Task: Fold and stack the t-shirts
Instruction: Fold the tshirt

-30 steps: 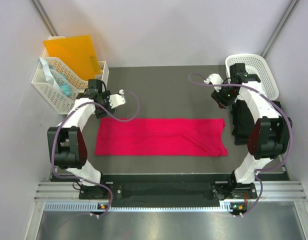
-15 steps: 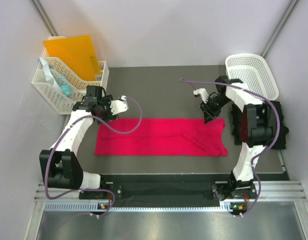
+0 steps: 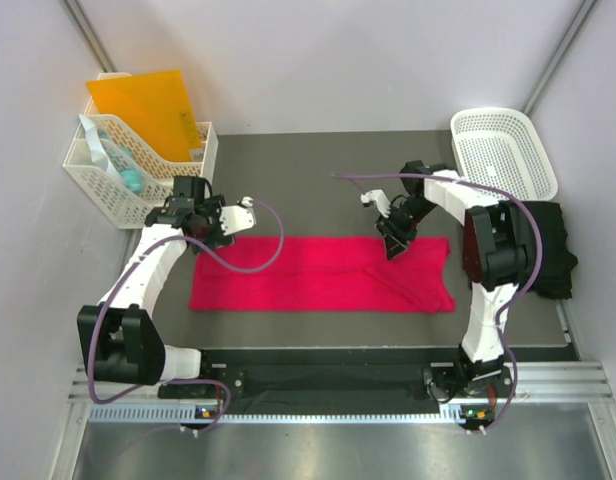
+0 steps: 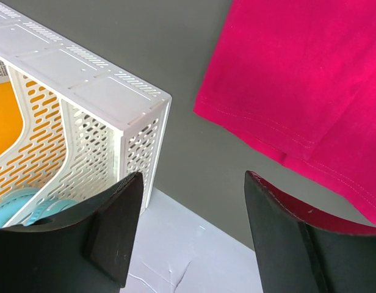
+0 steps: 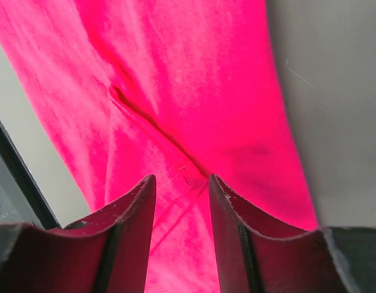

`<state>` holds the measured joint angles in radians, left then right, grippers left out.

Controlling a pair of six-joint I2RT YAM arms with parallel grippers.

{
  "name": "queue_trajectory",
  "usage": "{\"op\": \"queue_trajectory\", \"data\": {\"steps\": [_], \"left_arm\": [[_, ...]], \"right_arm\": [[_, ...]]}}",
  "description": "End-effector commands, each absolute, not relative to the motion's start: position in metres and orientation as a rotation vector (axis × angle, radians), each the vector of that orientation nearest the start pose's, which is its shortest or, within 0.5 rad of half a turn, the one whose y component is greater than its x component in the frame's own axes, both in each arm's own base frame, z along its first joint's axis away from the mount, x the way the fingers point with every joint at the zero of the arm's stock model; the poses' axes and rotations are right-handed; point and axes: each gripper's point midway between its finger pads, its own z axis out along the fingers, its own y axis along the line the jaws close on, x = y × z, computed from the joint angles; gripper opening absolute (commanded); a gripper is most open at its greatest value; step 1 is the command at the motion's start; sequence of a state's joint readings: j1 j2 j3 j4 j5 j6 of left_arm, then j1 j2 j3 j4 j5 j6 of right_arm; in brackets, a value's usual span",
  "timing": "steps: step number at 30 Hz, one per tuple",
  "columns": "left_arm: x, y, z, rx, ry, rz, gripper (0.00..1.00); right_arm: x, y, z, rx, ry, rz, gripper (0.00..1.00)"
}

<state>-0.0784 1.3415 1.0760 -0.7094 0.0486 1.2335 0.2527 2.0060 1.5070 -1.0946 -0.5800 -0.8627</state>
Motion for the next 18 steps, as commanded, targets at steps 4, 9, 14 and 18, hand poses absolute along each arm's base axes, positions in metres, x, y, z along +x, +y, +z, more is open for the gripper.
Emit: {"op": "queue_trajectory", "data": {"steps": [4, 9, 14, 18], "left_arm": [[0.341, 0.001, 0.148, 1.603, 2.026, 0.374, 0.72], [0.342, 0.001, 0.146, 1.608, 2.019, 0.378, 0.72], [0.341, 0.001, 0.143, 1.619, 2.020, 0.374, 0.72], [0.342, 0.000, 0.143, 1.617, 2.017, 0.369, 0.72]], "right_arm": [[0.314, 0.155, 0.048, -1.528, 2.431, 0.850, 0.40], [0.308, 0.155, 0.042, -1.539, 2.451, 0.863, 0.36], [0.305, 0.155, 0.039, -1.545, 2.464, 0.854, 0.34], [0.301, 0.154, 0.040, -1.547, 2.465, 0.850, 0.31]]}}
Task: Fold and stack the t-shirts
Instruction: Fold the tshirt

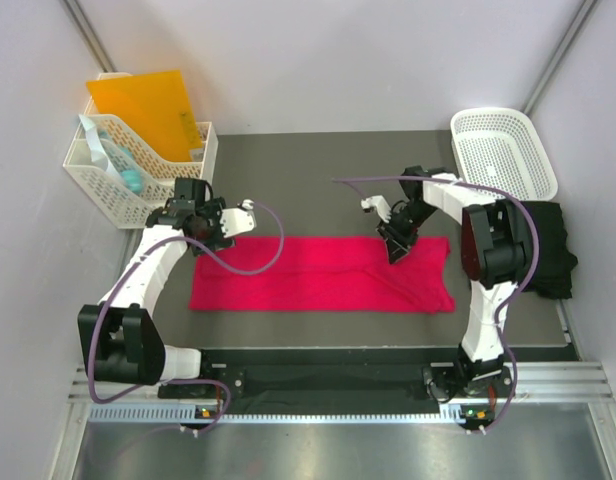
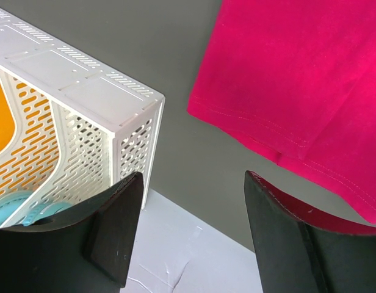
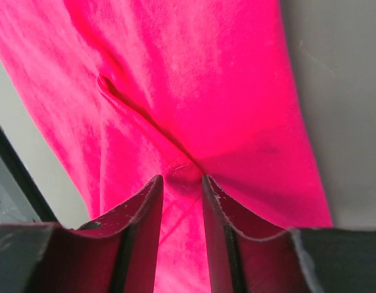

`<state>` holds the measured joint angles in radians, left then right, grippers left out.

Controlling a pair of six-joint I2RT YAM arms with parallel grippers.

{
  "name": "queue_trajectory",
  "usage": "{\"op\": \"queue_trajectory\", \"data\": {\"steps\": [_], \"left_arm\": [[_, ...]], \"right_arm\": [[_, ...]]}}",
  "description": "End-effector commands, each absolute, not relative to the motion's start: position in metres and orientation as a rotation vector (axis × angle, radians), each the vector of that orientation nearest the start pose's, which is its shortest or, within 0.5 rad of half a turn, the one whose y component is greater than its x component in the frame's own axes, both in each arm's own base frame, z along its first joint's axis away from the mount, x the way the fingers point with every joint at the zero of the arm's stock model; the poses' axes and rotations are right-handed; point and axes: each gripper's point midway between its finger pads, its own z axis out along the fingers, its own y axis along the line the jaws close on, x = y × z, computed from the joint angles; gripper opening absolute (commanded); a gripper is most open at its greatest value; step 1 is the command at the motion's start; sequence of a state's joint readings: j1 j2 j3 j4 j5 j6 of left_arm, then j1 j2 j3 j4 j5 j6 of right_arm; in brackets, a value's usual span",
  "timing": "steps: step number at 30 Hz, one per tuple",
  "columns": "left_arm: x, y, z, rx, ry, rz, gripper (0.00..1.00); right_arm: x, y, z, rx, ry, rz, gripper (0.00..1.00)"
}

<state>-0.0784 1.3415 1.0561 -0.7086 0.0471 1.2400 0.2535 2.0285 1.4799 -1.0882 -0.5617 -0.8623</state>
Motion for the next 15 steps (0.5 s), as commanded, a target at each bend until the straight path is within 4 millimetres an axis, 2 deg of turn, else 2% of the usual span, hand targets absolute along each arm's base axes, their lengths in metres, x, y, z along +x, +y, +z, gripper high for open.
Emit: {"op": "queue_trajectory", "data": {"steps": [1, 4, 9, 15], "left_arm": [[0.342, 0.000, 0.143, 1.617, 2.016, 0.367, 0.72], [0.340, -0.001, 0.139, 1.622, 2.018, 0.359, 0.72], [0.341, -0.002, 0.138, 1.624, 2.014, 0.355, 0.72], [0.340, -0.006, 0.135, 1.631, 2.012, 0.337, 0.72]], "right_arm": [[0.301, 0.153, 0.040, -1.544, 2.468, 0.845, 0.31], [0.298, 0.151, 0.038, -1.551, 2.475, 0.833, 0.24], [0.294, 0.152, 0.036, -1.570, 2.478, 0.813, 0.00], [0.285, 0.163, 0.052, -1.652, 2.421, 0.805, 0.00]]}}
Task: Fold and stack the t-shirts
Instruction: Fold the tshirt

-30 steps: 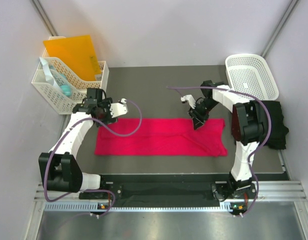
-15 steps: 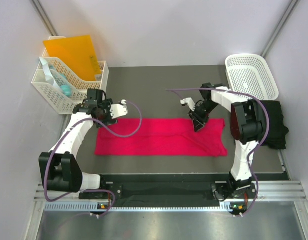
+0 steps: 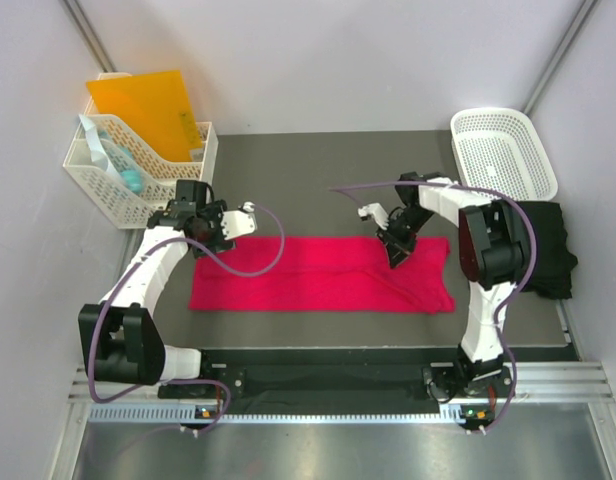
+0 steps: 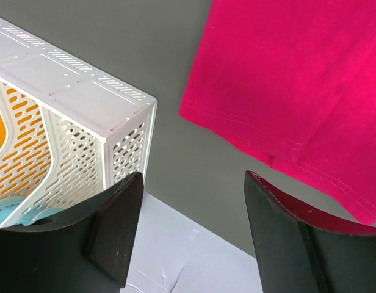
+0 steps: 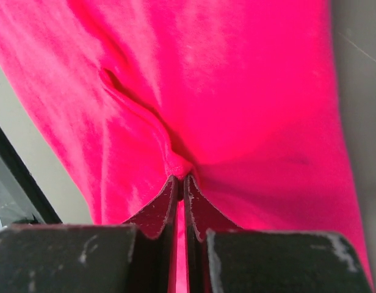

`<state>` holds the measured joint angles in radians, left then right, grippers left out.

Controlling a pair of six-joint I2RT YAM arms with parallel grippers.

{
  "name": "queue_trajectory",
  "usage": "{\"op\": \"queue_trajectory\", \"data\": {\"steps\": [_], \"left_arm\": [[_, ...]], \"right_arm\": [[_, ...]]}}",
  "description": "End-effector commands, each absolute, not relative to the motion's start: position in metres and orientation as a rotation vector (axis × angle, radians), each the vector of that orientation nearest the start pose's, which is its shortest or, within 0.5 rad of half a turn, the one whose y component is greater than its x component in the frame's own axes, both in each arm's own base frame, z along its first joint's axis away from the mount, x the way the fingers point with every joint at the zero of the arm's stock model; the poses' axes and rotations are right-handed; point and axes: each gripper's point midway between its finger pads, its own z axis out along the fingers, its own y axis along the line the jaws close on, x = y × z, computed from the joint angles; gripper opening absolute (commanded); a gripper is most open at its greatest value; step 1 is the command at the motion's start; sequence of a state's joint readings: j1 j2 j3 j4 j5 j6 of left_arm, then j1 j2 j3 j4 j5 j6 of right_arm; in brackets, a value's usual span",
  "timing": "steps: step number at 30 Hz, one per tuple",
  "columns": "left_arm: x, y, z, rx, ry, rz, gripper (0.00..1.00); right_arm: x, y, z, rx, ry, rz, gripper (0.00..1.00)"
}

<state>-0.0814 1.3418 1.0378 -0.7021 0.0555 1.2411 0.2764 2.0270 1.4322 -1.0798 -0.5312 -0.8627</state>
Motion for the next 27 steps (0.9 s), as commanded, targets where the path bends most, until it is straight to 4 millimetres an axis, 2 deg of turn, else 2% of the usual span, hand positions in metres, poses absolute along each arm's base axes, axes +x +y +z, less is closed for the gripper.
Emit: {"op": "queue_trajectory", "data": {"steps": [1, 5, 9, 19, 27], "left_arm": [[0.340, -0.006, 0.135, 1.632, 2.012, 0.338, 0.72], [0.340, -0.007, 0.134, 1.642, 2.009, 0.335, 0.72], [0.340, -0.008, 0.133, 1.648, 2.008, 0.329, 0.72], [0.341, -0.007, 0.133, 1.662, 2.007, 0.341, 0.72], [0.341, -0.012, 0.131, 1.666, 2.003, 0.319, 0.72]], "right_arm": [[0.283, 0.163, 0.054, -1.668, 2.416, 0.805, 0.00], [0.274, 0.173, 0.067, -1.736, 2.374, 0.797, 0.00], [0.267, 0.174, 0.077, -1.788, 2.349, 0.768, 0.00], [0.235, 0.166, 0.085, -1.943, 2.332, 0.742, 0.00], [0.207, 0.178, 0.087, -2.054, 2.293, 0.774, 0.02]]}}
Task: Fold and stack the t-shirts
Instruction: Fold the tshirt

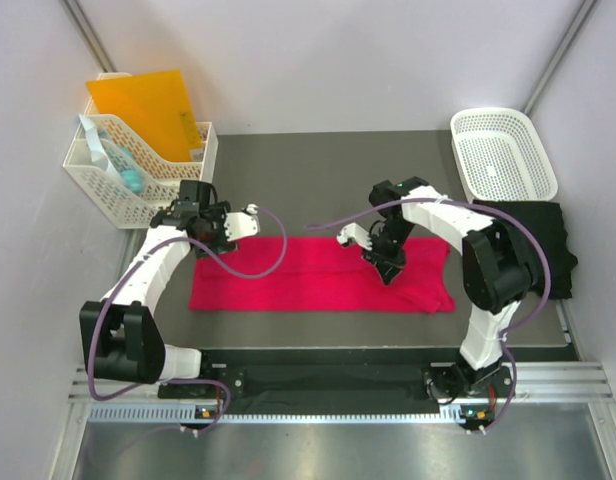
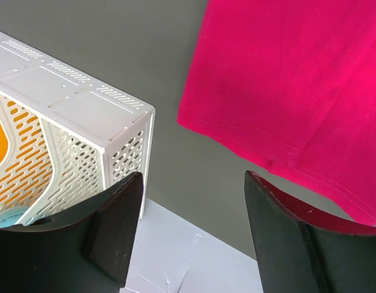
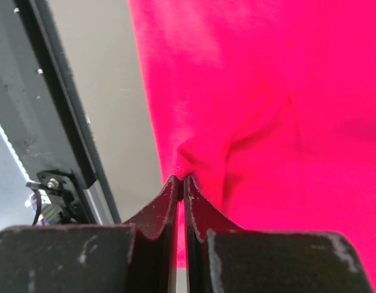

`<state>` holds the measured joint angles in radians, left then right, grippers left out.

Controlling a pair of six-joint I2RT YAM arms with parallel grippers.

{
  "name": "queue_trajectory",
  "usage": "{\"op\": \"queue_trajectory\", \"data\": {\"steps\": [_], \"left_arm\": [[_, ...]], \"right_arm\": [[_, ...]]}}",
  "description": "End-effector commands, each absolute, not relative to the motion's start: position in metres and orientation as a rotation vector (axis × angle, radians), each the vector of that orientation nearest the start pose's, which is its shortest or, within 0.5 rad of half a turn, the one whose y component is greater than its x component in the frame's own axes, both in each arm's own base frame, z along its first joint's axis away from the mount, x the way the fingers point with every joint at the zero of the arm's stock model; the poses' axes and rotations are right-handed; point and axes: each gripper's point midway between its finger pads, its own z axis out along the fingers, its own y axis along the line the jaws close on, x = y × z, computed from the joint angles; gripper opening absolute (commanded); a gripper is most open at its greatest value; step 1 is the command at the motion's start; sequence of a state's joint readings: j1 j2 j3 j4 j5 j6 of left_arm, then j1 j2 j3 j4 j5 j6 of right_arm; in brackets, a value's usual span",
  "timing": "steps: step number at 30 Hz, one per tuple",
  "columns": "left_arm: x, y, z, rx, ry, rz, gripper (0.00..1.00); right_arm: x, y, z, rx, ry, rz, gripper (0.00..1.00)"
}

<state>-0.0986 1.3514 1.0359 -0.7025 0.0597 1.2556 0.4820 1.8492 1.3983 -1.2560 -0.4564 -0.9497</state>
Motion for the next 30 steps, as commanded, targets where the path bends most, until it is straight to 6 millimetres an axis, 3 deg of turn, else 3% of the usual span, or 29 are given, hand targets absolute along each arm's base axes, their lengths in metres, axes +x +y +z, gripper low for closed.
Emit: {"op": "queue_trajectory", "data": {"steps": [1, 3, 6, 14, 17, 18, 21, 25, 27, 30], "left_arm": [[0.340, -0.014, 0.130, 1.672, 2.001, 0.315, 0.72], [0.340, -0.015, 0.130, 1.675, 1.999, 0.314, 0.72], [0.340, -0.017, 0.130, 1.676, 1.993, 0.312, 0.72], [0.339, -0.020, 0.127, 1.687, 1.989, 0.298, 0.72], [0.339, -0.021, 0.128, 1.692, 1.982, 0.296, 0.72], [0.339, -0.022, 0.128, 1.692, 1.980, 0.297, 0.72], [0.337, -0.021, 0.127, 1.704, 1.981, 0.298, 0.72], [0.335, -0.020, 0.127, 1.709, 1.984, 0.304, 0.72], [0.335, -0.019, 0.127, 1.710, 1.982, 0.307, 0.72], [0.333, -0.018, 0.127, 1.714, 1.988, 0.312, 0.72]], "right_arm": [[0.202, 0.180, 0.086, -2.078, 2.285, 0.780, 0.03], [0.198, 0.184, 0.085, -2.091, 2.277, 0.782, 0.07], [0.192, 0.190, 0.084, -2.116, 2.262, 0.789, 0.21], [0.193, 0.202, 0.088, -2.100, 2.230, 0.775, 0.32], [0.204, 0.196, 0.087, -2.071, 2.237, 0.673, 0.32], [0.217, 0.192, 0.085, -2.047, 2.240, 0.577, 0.32], [0.235, 0.173, 0.077, -1.993, 2.291, 0.461, 0.32], [0.245, 0.152, 0.066, -1.971, 2.302, 0.304, 0.35], [0.261, 0.150, 0.068, -1.923, 2.263, 0.159, 0.36], [0.269, 0.148, 0.067, -1.886, 2.221, 0.040, 0.37]]}}
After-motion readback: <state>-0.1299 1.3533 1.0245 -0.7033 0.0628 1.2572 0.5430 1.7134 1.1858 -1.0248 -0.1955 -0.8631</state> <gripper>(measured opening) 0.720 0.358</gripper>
